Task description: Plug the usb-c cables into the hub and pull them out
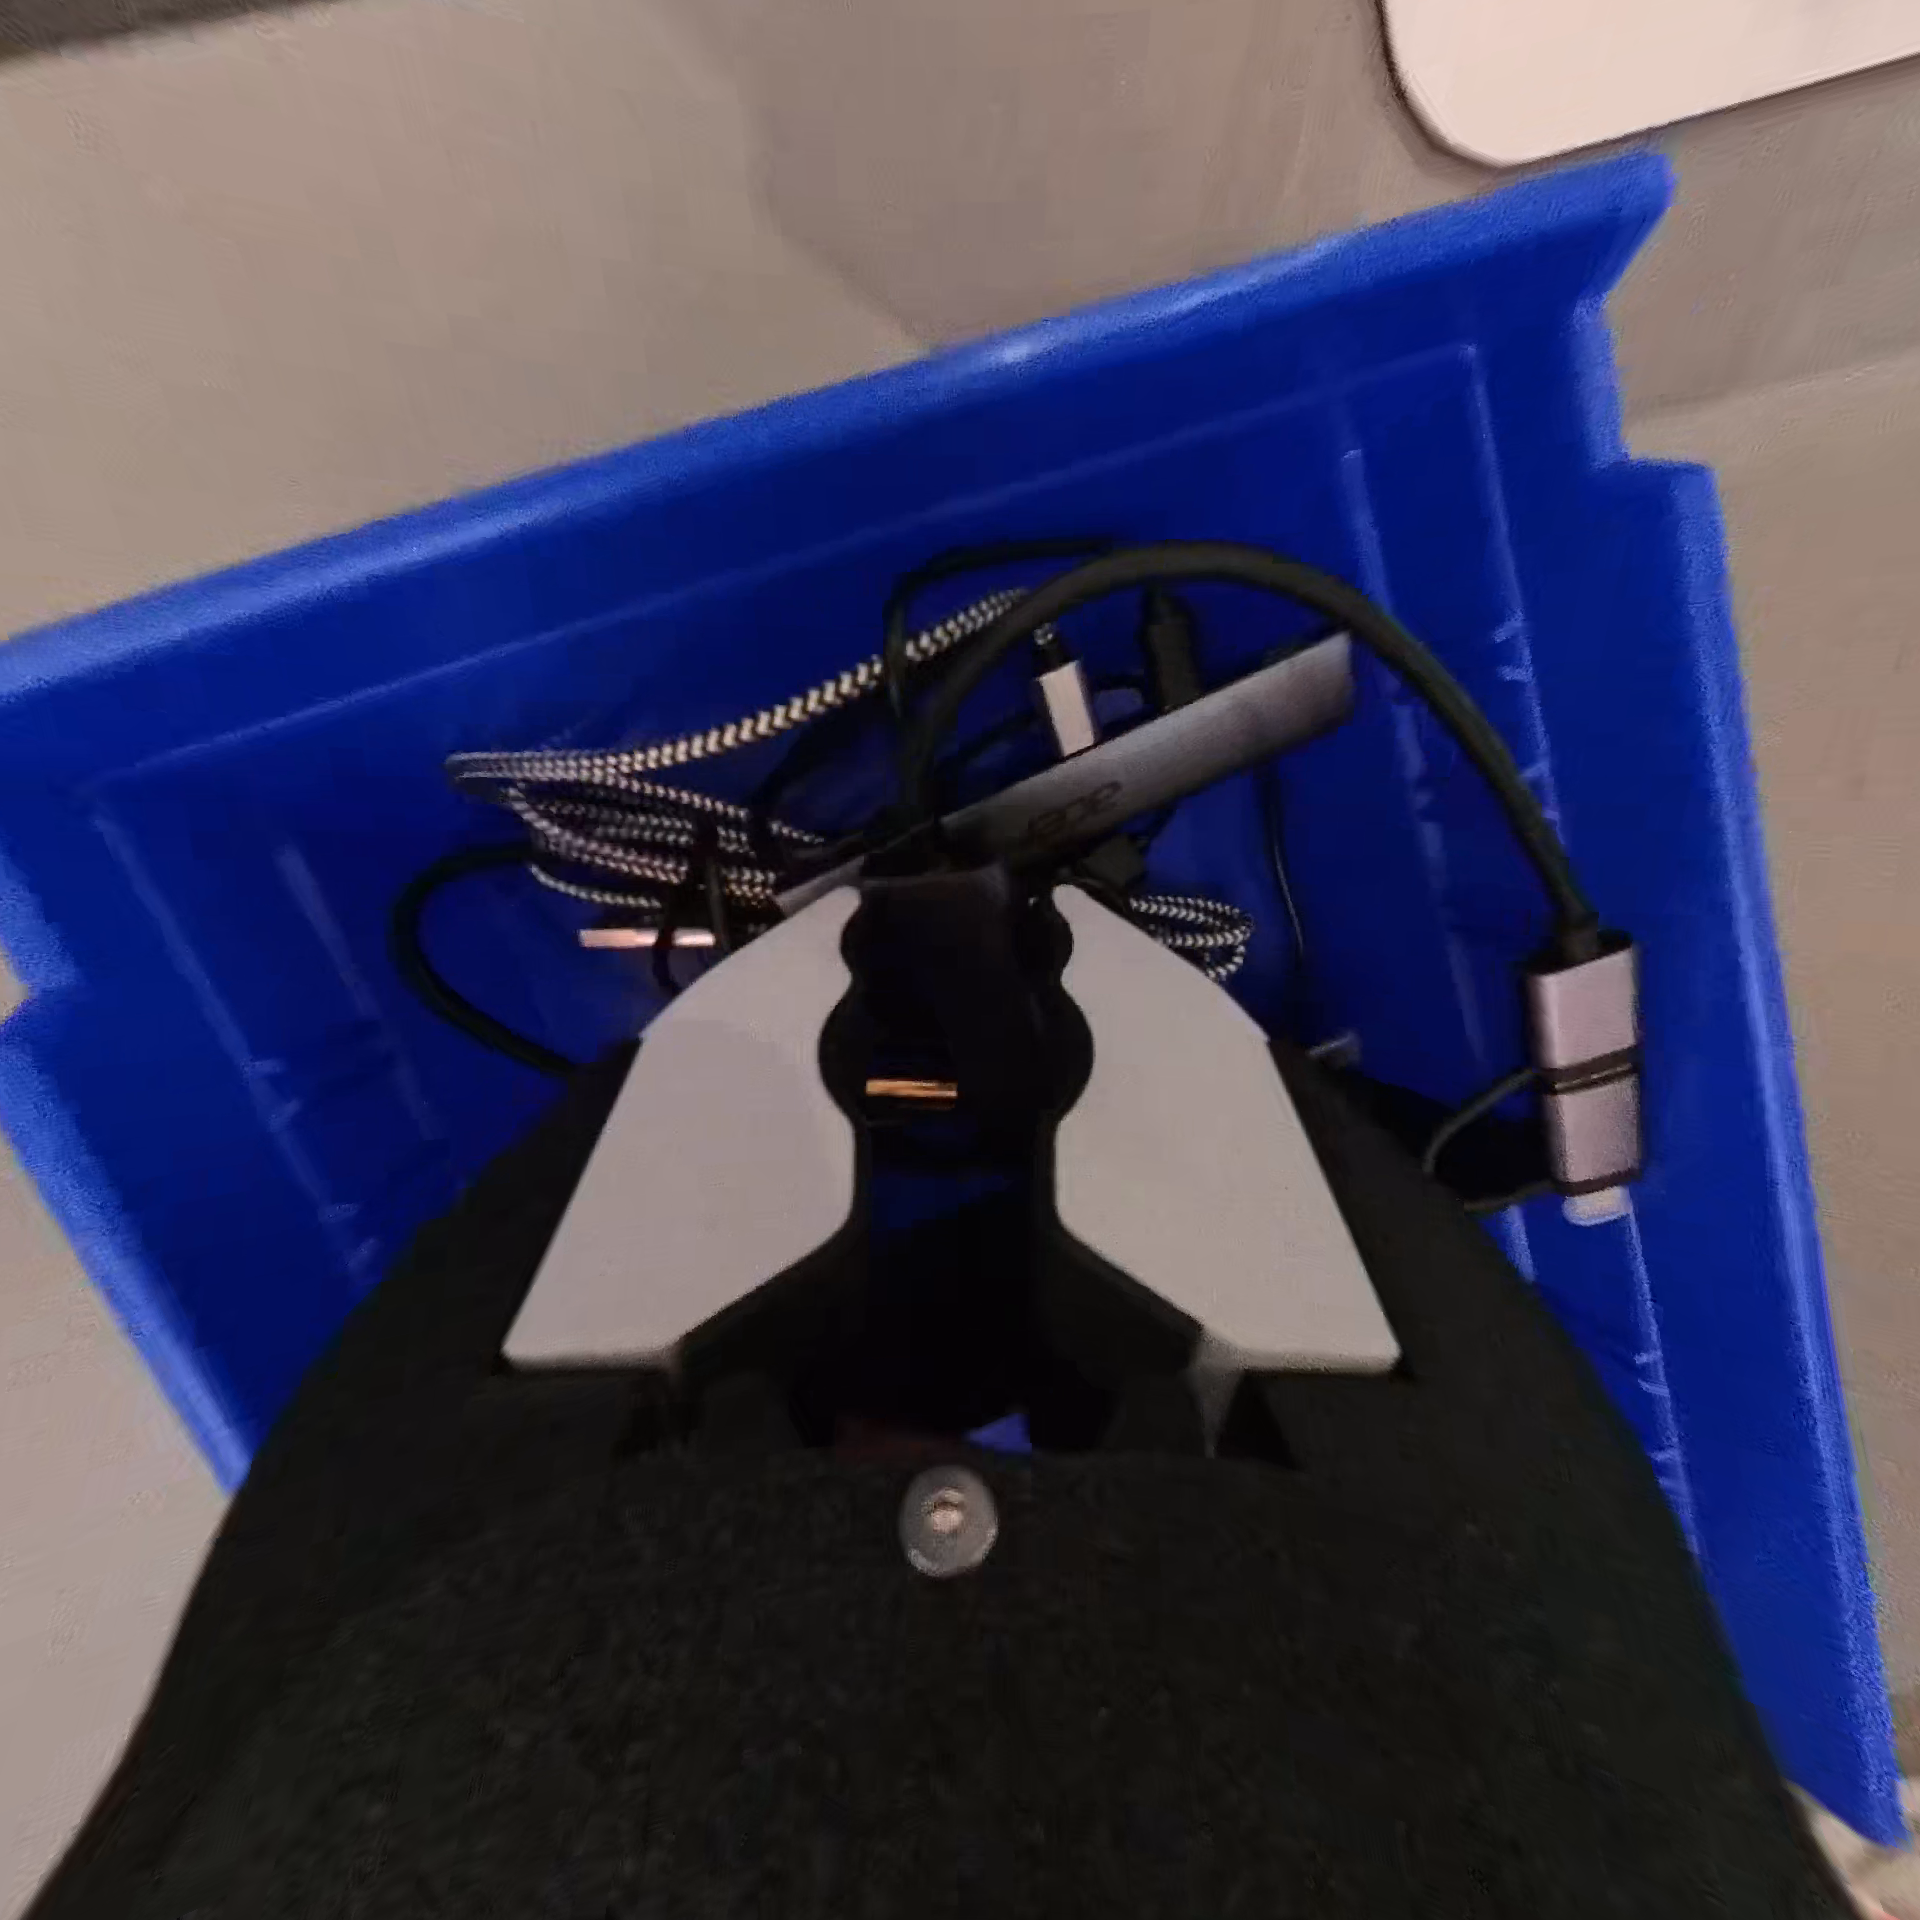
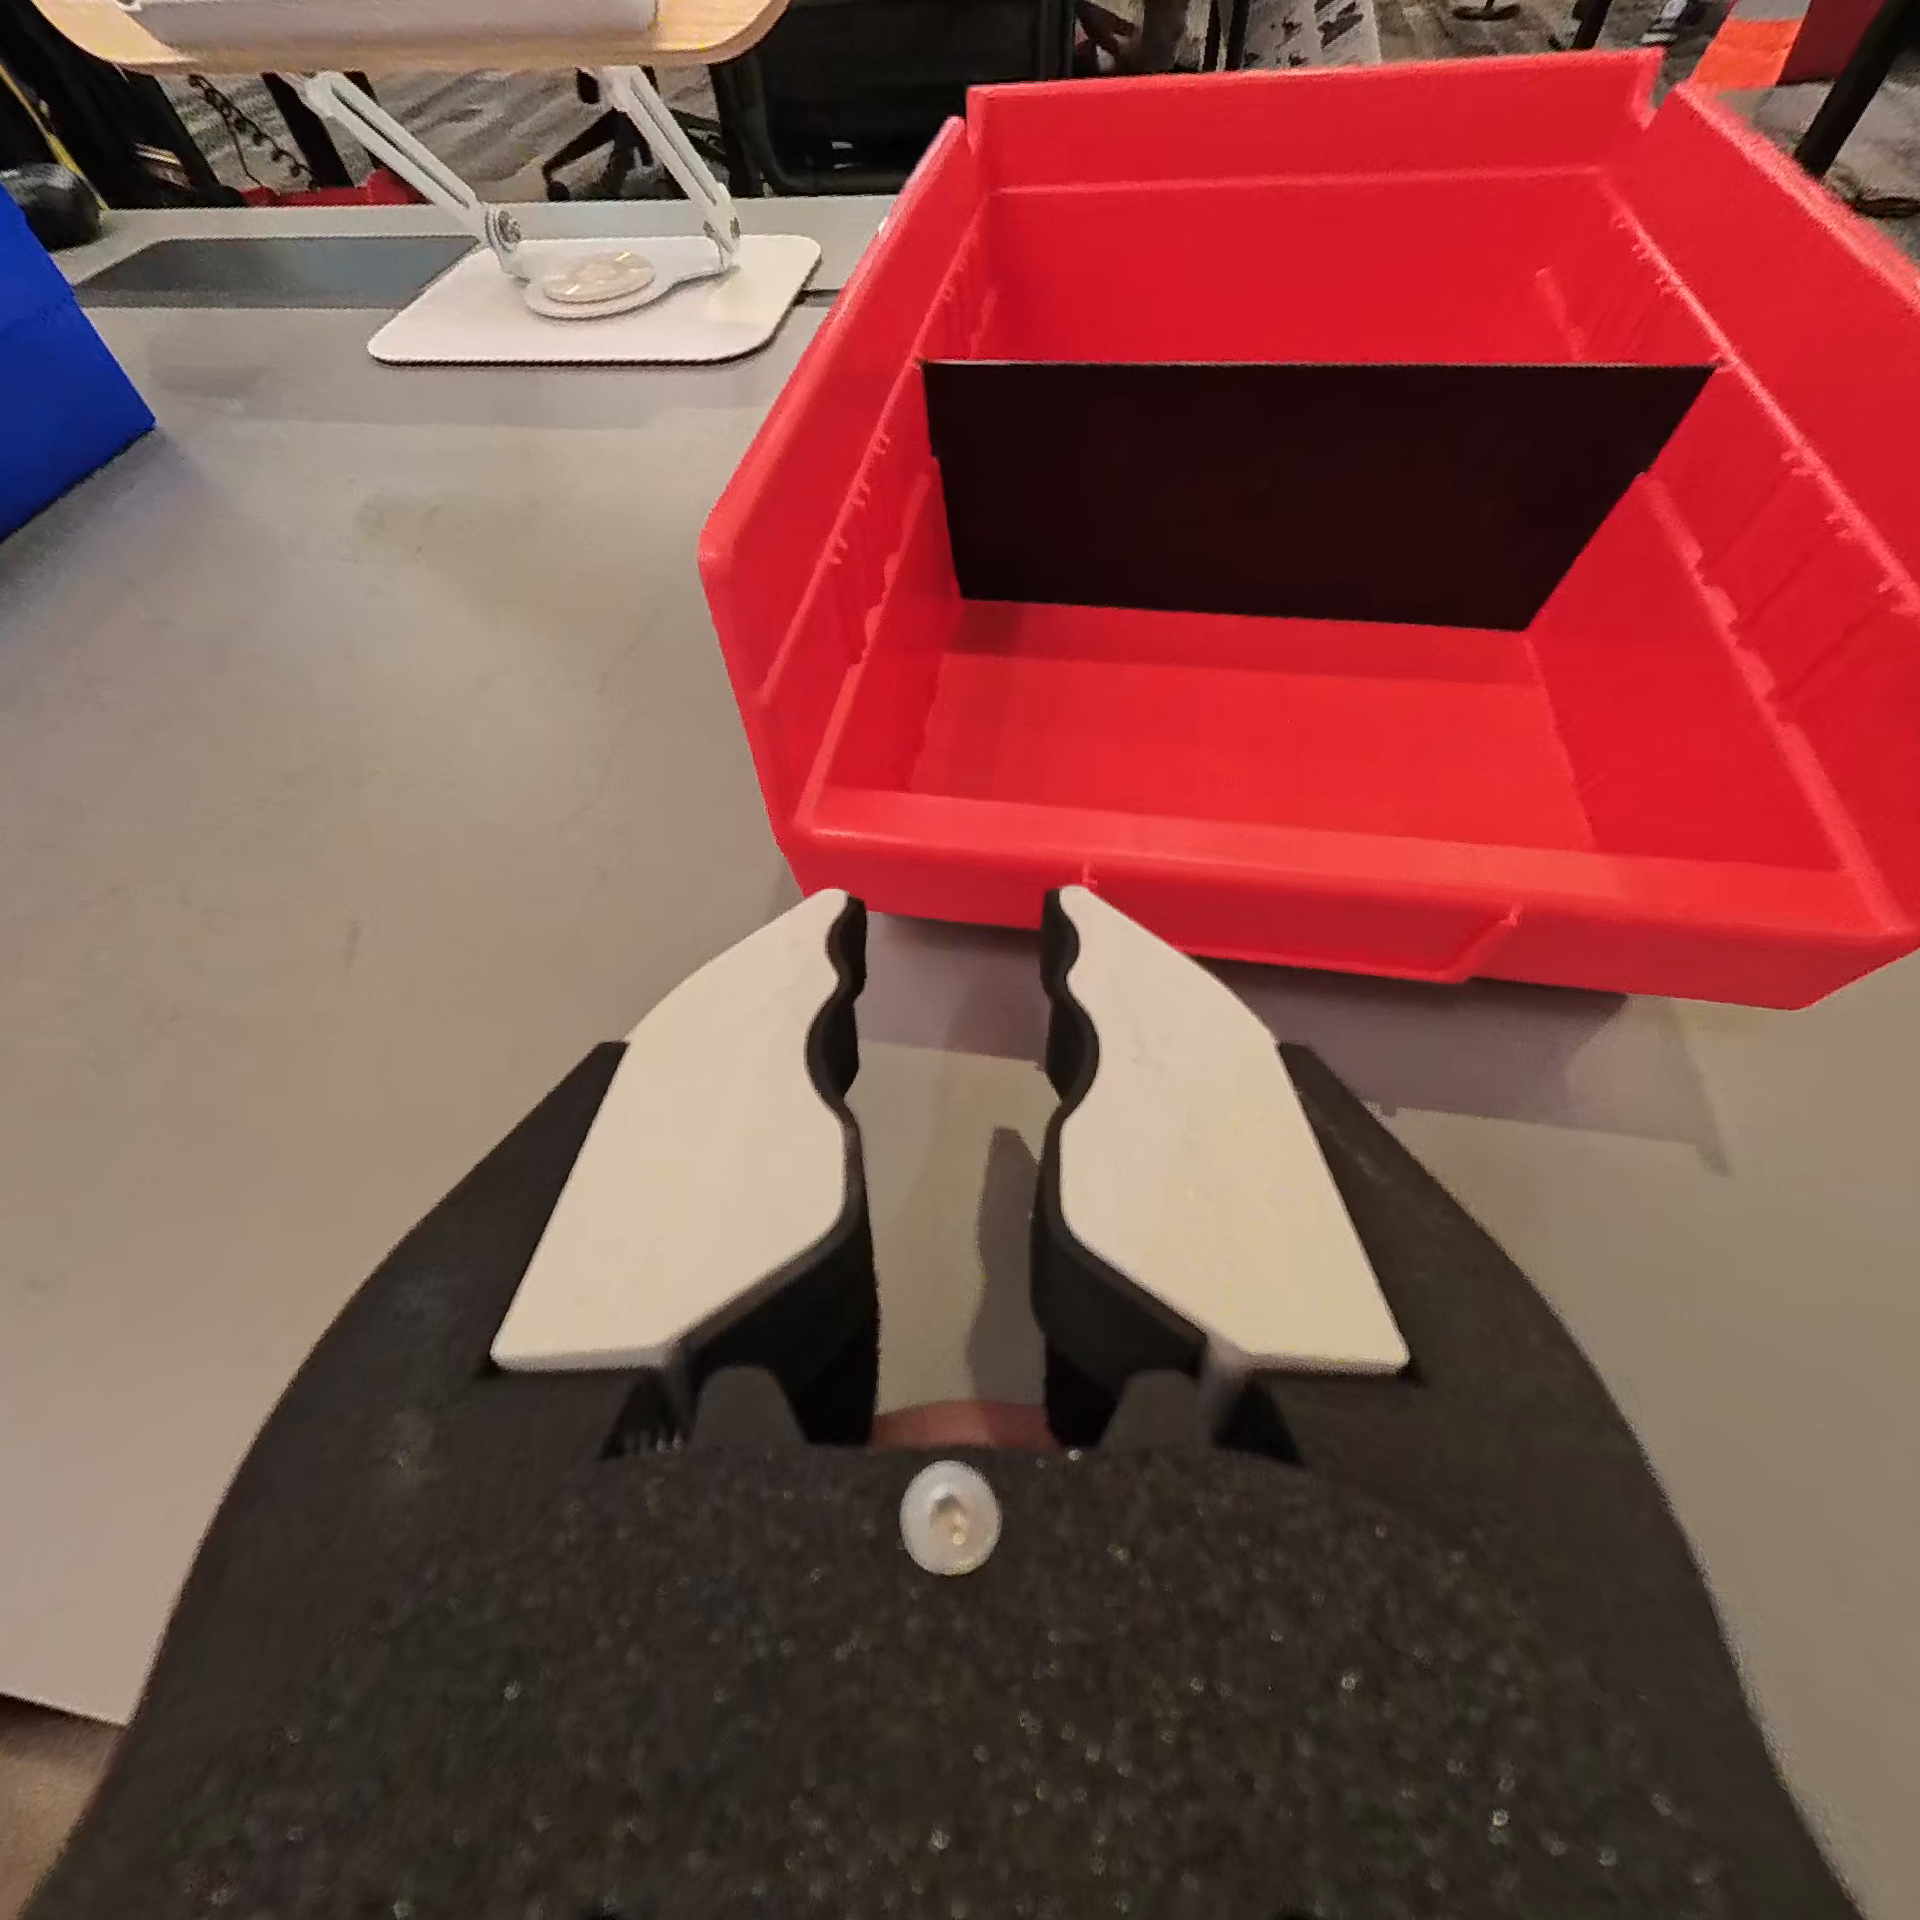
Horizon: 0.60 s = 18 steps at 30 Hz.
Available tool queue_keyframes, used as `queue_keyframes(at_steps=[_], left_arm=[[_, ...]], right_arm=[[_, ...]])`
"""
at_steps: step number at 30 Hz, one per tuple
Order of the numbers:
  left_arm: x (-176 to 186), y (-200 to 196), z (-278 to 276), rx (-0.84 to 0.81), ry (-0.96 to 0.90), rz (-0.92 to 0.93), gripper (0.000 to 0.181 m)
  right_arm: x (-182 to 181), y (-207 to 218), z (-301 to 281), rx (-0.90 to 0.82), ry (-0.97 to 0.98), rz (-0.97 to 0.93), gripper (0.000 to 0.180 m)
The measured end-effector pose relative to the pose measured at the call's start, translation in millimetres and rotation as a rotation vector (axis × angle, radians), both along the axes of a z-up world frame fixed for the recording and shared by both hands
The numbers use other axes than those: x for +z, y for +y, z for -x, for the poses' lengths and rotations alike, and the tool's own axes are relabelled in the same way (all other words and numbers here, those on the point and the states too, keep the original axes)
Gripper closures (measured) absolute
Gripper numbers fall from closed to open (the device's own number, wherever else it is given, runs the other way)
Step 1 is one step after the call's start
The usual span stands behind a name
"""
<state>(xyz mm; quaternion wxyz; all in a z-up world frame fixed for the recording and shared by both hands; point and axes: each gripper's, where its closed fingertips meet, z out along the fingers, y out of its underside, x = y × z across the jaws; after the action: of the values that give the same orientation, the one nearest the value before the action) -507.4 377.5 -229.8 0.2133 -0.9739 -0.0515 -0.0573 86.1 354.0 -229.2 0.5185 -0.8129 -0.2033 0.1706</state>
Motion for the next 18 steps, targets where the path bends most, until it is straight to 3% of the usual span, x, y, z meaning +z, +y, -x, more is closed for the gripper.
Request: queue_keyframes(at_steps=[4,11,15,18], left_arm=[[76.6,4.2,1.8,-0.043,0.108,-0.243,0.156],[265.2,-13.5,-16.7,-0.140,0.453,-0.632,0.157],[368.6,-27.7,-57.6,-0.209,0.622,-0.848,0.157],[409.6,-39.4,-115.7,-0.330,0.694,-0.982,0.157]], right_arm=[[-0.8,0.6,-0.3,0.002,0.017,0.015,0.149],[-0.4,-0.7,6.7,0.017,0.021,0.020,0.150],[1.9,-1.8,9.8,0.023,0.005,0.002,0.150],[8.1,-4.0,12.6,0.036,0.001,-0.036,0.149]])
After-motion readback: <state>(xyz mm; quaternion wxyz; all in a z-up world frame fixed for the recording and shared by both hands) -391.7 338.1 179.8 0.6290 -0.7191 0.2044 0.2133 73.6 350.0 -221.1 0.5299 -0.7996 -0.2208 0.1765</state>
